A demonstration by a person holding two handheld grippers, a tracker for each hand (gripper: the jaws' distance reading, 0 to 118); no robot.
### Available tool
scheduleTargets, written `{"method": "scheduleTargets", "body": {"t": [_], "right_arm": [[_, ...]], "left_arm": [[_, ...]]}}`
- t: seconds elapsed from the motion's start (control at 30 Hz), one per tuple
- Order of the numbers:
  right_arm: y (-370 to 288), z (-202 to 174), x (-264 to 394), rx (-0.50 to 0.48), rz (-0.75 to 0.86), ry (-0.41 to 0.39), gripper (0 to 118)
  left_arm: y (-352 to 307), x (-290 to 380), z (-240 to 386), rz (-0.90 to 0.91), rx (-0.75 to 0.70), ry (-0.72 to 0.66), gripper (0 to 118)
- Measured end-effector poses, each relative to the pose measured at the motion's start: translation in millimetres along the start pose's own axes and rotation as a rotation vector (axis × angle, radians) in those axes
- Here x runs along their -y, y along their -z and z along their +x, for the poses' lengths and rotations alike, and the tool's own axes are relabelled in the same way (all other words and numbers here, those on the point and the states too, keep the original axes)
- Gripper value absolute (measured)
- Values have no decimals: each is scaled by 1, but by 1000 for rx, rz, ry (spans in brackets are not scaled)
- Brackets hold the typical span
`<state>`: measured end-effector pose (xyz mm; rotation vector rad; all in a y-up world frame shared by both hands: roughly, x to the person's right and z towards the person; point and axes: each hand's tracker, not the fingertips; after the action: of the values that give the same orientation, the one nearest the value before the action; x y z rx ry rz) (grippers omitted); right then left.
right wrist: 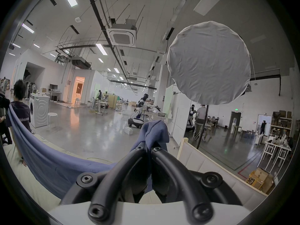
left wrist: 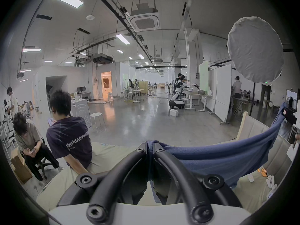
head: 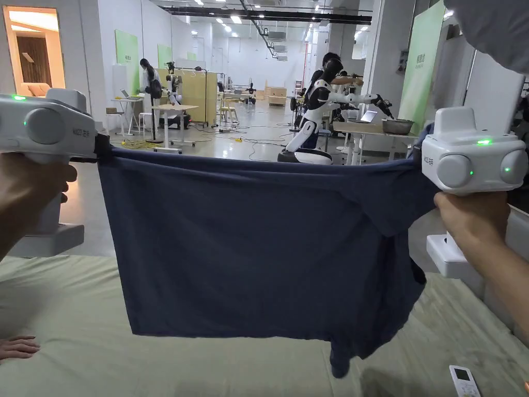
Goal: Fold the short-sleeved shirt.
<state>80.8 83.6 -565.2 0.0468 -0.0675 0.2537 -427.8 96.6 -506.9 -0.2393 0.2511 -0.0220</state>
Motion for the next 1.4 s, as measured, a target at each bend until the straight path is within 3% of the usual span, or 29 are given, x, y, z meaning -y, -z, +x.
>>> {"method": "scheduleTargets", "body": {"t": [0.17, 0.4, 0.9, 1.1, 1.17, 1.2, 1.4], "right_arm": [[-5, -1, 31, -16, -19, 6, 3], [-54, -8, 115, -75, -114, -36, 3], [-246, 2, 250, -156, -314, -48, 3], [-314, -1, 293, -193, -486, -60, 3], [-330, -4, 310, -208, -532, -113, 3], [-337, -5, 320, -213, -593, -80, 3], [-343, -16, 382, -236, -759, -100, 3]], "left_arm": [[0, 30, 4, -12, 4, 2, 6], [-22, 130, -2, -103, 41, 2, 6], [-193, 340, -25, -307, 94, -94, 6], [-242, 397, -28, -458, 93, -101, 6], [-252, 417, -27, -517, 108, -101, 6], [-253, 425, -26, -551, 106, -93, 6], [-225, 481, -28, -749, 112, -50, 6]]}}
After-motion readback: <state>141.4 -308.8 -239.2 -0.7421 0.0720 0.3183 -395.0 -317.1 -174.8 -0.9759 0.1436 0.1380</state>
